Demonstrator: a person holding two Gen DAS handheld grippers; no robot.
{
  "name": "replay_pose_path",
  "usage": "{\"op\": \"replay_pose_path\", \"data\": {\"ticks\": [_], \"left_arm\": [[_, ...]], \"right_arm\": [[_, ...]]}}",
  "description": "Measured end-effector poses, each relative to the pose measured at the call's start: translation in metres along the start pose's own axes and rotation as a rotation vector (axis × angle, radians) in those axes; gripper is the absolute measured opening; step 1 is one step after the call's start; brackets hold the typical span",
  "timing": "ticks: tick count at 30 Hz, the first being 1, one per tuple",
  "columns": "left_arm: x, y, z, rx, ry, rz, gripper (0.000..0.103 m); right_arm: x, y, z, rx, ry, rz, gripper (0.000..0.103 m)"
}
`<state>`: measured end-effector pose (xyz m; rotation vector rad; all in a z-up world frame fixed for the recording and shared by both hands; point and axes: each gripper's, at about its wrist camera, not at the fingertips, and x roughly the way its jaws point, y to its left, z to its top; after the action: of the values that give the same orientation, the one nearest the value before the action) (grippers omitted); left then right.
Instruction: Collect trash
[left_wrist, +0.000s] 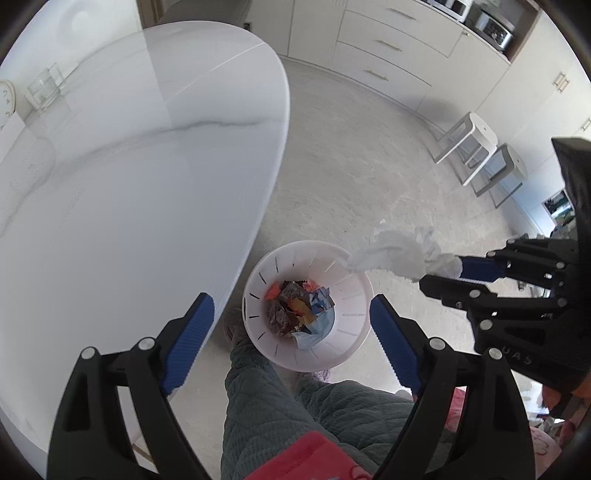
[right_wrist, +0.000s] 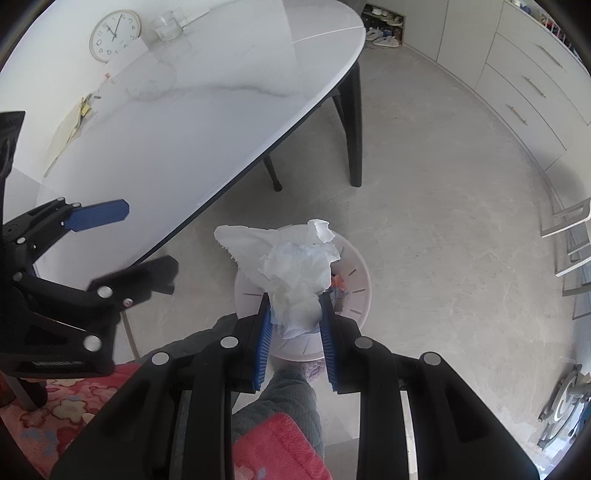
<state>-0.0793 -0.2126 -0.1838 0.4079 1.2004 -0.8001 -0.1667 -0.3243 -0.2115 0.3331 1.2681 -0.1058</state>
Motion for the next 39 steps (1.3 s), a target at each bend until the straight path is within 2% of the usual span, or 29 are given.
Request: {"op": "replay_pose_path", "data": {"ticks": [8, 10, 11, 12, 14, 17, 21, 22, 26, 32, 39], "left_arm": [[-0.008, 0.020, -0.008, -0.065, -0.008, 0.035, 0.083], [-0.008, 0.022, -0.010, -0.080, -0.007, 0.047, 0.083], [-0.009, 0.024, -0.012, -0.086, -0.007, 0.050, 0.083], [-0.009, 0.025, -0.013, -0.092, -0.008, 0.053, 0.083], [-0.010, 0.026, -0.014, -0.098, -0.008, 0.064, 0.083], [-0.011, 0.026, -0.014, -0.108, -0.009, 0.081, 0.085], [-0.014, 0.028, -0.013, -0.140, -0.016, 0.096, 0.089], [-0.015, 0.028, -0.013, -0.152, -0.018, 0.102, 0.089], [-0.029, 0.035, -0.015, -0.211, -0.036, 0.143, 0.089], [-0.075, 0.041, -0.019, -0.285, -0.130, 0.234, 0.092], [-0.146, 0.055, 0.004, -0.313, -0.299, 0.300, 0.094]], "right_arm": [[0.032, 0.009, 0.000, -0.048, 0.066, -0.006, 0.026], [0.048, 0.009, -0.002, -0.047, 0.102, -0.014, 0.030], [0.055, 0.009, -0.002, -0.046, 0.120, -0.014, 0.043], [0.066, 0.008, -0.003, -0.049, 0.148, -0.013, 0.064], [0.074, 0.007, -0.006, -0.053, 0.155, -0.025, 0.077], [0.075, 0.007, -0.006, -0.045, 0.167, -0.008, 0.084], [0.055, 0.002, -0.004, -0.025, 0.126, -0.027, 0.100], [0.048, 0.000, -0.004, -0.010, 0.111, -0.028, 0.101], [0.019, -0.004, 0.005, 0.038, 0.066, -0.022, 0.101], [-0.046, 0.004, 0.031, 0.026, -0.083, -0.027, 0.101], [-0.132, 0.034, 0.070, -0.020, -0.292, -0.009, 0.101]]}}
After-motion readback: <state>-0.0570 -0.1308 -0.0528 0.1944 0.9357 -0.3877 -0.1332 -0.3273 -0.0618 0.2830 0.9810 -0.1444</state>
